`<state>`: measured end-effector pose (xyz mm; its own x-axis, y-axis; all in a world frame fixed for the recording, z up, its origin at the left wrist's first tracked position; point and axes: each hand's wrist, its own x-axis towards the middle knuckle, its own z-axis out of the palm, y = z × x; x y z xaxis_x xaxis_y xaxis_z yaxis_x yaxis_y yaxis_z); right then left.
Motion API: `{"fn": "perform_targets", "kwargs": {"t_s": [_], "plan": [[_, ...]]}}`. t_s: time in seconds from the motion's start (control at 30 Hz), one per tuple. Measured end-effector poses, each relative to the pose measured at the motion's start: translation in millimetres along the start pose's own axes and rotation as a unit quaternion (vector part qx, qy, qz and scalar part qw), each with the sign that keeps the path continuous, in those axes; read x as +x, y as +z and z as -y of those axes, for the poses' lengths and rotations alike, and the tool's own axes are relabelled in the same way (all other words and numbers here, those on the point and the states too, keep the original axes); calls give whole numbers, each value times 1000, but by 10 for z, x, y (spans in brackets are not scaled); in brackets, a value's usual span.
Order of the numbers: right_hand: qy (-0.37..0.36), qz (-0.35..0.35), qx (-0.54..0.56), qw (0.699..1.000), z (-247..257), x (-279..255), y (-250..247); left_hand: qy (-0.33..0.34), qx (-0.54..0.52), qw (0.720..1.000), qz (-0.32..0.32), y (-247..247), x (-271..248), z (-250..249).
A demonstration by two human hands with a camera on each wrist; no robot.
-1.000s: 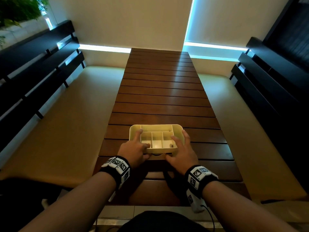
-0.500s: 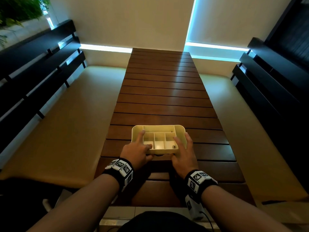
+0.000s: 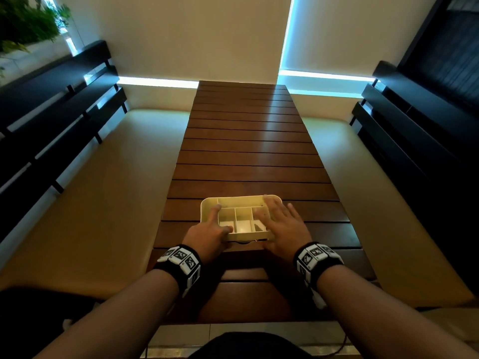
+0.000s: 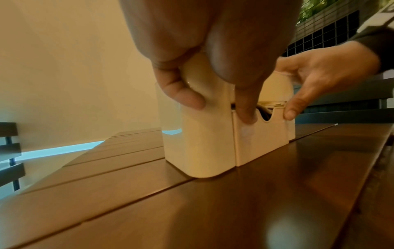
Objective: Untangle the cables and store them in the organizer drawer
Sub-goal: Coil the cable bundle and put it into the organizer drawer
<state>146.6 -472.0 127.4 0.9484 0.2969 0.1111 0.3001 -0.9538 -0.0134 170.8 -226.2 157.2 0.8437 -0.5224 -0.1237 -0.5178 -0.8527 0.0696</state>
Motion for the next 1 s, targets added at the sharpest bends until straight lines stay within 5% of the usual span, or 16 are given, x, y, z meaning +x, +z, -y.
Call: {"fn": "perform_targets", "kwargs": {"t_s": [0.27,0.47,0.7,1.0], "plan": [[-18,67,6,998,-21,38,-14,-23,33,994,-104,115,-18,7],[12,49,67,996,-15,21,-49,-26,-34,999,-25,139,164,191],[-29,-37,72,996,-49,-52,64,5,-74,996,-57,247,180,248],[-20,-24,70,997,-70,-24,104,19,-95,992,-84,255,172,258]]}}
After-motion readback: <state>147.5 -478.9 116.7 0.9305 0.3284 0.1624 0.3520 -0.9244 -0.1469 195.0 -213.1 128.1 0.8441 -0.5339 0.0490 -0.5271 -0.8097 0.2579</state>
